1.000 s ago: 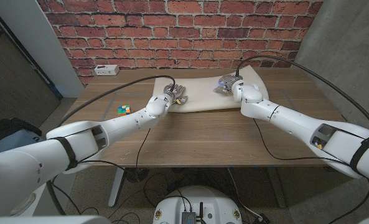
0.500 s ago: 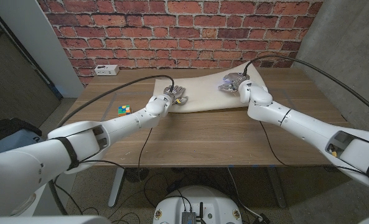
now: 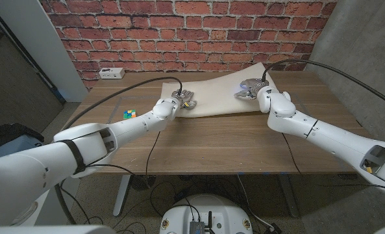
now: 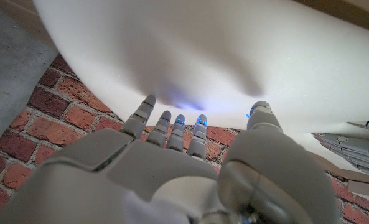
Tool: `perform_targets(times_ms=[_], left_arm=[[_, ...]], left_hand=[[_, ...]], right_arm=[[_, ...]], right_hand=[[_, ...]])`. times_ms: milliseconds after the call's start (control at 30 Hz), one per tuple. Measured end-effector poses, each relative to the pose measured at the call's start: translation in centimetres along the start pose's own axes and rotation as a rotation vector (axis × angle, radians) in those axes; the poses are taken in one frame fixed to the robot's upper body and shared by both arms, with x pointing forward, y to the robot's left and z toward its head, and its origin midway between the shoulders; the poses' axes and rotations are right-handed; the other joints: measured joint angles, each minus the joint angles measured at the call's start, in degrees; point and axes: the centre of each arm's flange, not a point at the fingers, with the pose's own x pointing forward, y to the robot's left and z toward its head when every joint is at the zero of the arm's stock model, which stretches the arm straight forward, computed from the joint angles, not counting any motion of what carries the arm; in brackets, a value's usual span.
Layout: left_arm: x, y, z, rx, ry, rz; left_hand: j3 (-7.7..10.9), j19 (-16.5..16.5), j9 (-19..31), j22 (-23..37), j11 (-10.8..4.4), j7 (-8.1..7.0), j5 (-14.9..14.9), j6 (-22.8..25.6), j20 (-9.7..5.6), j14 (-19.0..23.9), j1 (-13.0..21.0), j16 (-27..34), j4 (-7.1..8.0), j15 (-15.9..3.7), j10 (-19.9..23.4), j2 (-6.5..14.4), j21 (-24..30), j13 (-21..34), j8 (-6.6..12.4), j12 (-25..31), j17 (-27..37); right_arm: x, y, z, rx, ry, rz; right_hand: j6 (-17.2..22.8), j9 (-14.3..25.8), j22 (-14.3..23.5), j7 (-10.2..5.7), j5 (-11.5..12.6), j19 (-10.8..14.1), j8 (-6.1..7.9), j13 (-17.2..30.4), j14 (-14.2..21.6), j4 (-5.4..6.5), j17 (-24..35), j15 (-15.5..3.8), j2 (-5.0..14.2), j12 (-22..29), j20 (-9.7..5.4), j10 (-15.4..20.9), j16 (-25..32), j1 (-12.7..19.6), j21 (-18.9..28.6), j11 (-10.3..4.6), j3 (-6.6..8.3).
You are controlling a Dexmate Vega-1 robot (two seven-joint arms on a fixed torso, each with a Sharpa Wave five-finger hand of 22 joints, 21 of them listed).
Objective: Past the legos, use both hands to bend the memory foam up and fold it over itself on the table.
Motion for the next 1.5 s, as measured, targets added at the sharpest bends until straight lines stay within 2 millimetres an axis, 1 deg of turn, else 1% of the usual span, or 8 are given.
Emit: perform_targets(times_ms=[233, 567, 700, 967, 1233, 1300, 1400, 1500], left_arm=[[0.1, 0.1, 0.1, 0.002, -0.005, -0.004], [0.2, 0.3, 0.2, 0.008, -0.007, -0.004], [0.2, 0.4, 0.2, 0.01, -0.008, -0.003], [0.2, 0.5, 0.3, 0.012, -0.011, 0.0], [0.2, 0.7, 0.4, 0.014, -0.015, 0.0], [0.2, 0.8, 0.4, 0.016, -0.015, 0.0], [0.2, 0.8, 0.4, 0.016, -0.016, -0.001], [0.3, 0.9, 0.4, 0.017, -0.017, -0.001]], left_hand=[[0.0, 0.0, -0.1, 0.0, 0.03, -0.02, 0.0, 0.0, 0.0, 0.0, 0.0, 0.0, 0.0, 0.0, 0.0, 0.0, 0.0, 0.0, 0.01, 0.0, 0.0], [0.01, 0.0, -0.1, 0.0, -0.01, 0.3, 0.1, 0.3, 0.0, 0.0, 0.0, 0.0, 0.01, 0.0, 0.0, 0.0, 0.0, 0.0, 0.0, 0.0, 0.0], [0.02, 0.0, -0.1, 0.0, 0.0, 0.31, 0.4, 0.3, 0.0, 0.0, 0.0, 0.0, 0.02, 0.0, 0.0, 0.0, 0.0, 0.0, -0.02, 0.0, 0.0], [0.25, 0.0, -0.1, 0.0, 0.0, 0.32, 0.4, 0.3, 0.0, 0.0, 0.0, 0.0, -0.07, 0.0, 0.0, 0.0, 0.0, 0.0, 0.23, 0.0, 0.0], [0.27, 0.0, -0.1, 0.0, 0.01, 0.34, 0.6, 0.3, 0.0, 0.0, 0.0, 0.0, -0.05, 0.0, 0.0, 0.0, 0.0, 0.0, 0.24, 0.0, 0.0], [0.27, 0.0, -0.1, 0.0, 0.02, 0.35, 0.7, 0.3, -0.01, 0.0, 0.0, 0.0, -0.06, 0.0, 0.0, 0.0, 0.0, 0.0, 0.24, 0.0, 0.0], [0.49, 0.2, -0.1, 0.0, 0.02, 0.43, 0.7, 0.2, -0.24, 0.0, 0.0, 0.0, -0.16, 0.0, 0.0, 0.0, 0.0, 0.0, 0.24, 0.0, 0.0], [0.63, 0.3, -0.1, 0.0, 0.1, 0.43, 0.7, 0.2, -0.33, 0.0, 0.0, 0.0, -0.29, 0.0, -0.1, 0.0, -0.1, 0.0, 0.24, 0.0, 0.0]], right_arm=[[-1.2, 0.2, -0.8, -0.047, 0.018, 0.034], [-2.3, 0.7, -1.3, -0.117, 0.049, 0.076], [-2.5, 1.1, -1.6, -0.145, 0.073, 0.093], [-2.8, 1.7, -2.3, -0.199, 0.124, 0.118], [-2.6, 2.9, -2.8, -0.232, 0.159, 0.142], [-2.7, 2.8, -3.1, -0.258, 0.191, 0.134], [-2.6, 3.3, -3.1, -0.24, 0.198, 0.144], [-2.7, 3.2, -3.8, -0.207, 0.241, 0.132]], right_hand=[[-3.0, 0.0, 0.0, -0.37, 0.1, -2.9, -0.22, 0.0, -2.1, -0.54, -0.1, 0.11, -1.07, -0.4, 0.79, -2.3, -0.4, 0.0, -0.2, -0.17, -0.36], [-5.8, 0.0, -0.1, -0.53, 1.1, -6.7, -0.22, 0.0, -5.2, -2.26, -0.3, 1.15, -2.52, -0.8, 1.64, -5.9, -0.9, 1.5, -0.6, -0.35, -0.03], [-6.8, 0.0, -0.1, -0.73, 1.2, -7.1, -0.22, 0.0, -6.0, -2.52, -0.3, 1.34, -2.91, -0.9, 2.04, -7.0, -0.9, 1.9, -0.6, -0.46, 0.22], [-9.6, 0.0, -0.1, -1.11, 2.6, -7.9, -0.22, 0.0, -8.9, -3.86, -0.5, 1.29, -2.75, -0.9, 1.78, -9.7, -1.3, 5.7, -0.4, -0.39, 1.56], [-12.1, 0.0, -0.1, -1.82, 3.2, -10.0, -0.25, 0.0, -11.5, -5.05, -0.5, 2.16, -2.52, -0.9, 2.66, -12.5, -1.3, 9.7, -0.4, -0.23, 2.75], [-12.8, 0.0, -0.1, -1.54, 3.5, -10.0, -0.25, 0.0, -11.5, -5.01, -0.5, 2.17, -2.35, -0.9, 2.66, -12.9, -1.3, 11.1, -0.4, -0.31, 3.43], [-13.6, 0.0, -0.1, -0.71, 3.5, -8.6, 0.02, 0.0, -10.8, -4.78, -0.5, 2.86, -1.4, -0.7, 3.98, -13.4, -0.5, 13.2, 0.5, 0.11, 4.58], [-13.8, 0.0, -0.1, -0.51, 3.3, -6.5, 0.24, 0.0, -9.6, -4.57, -0.5, 2.75, -1.23, -0.4, 3.94, -13.6, -0.1, 13.3, 1.1, 0.28, 4.79]])
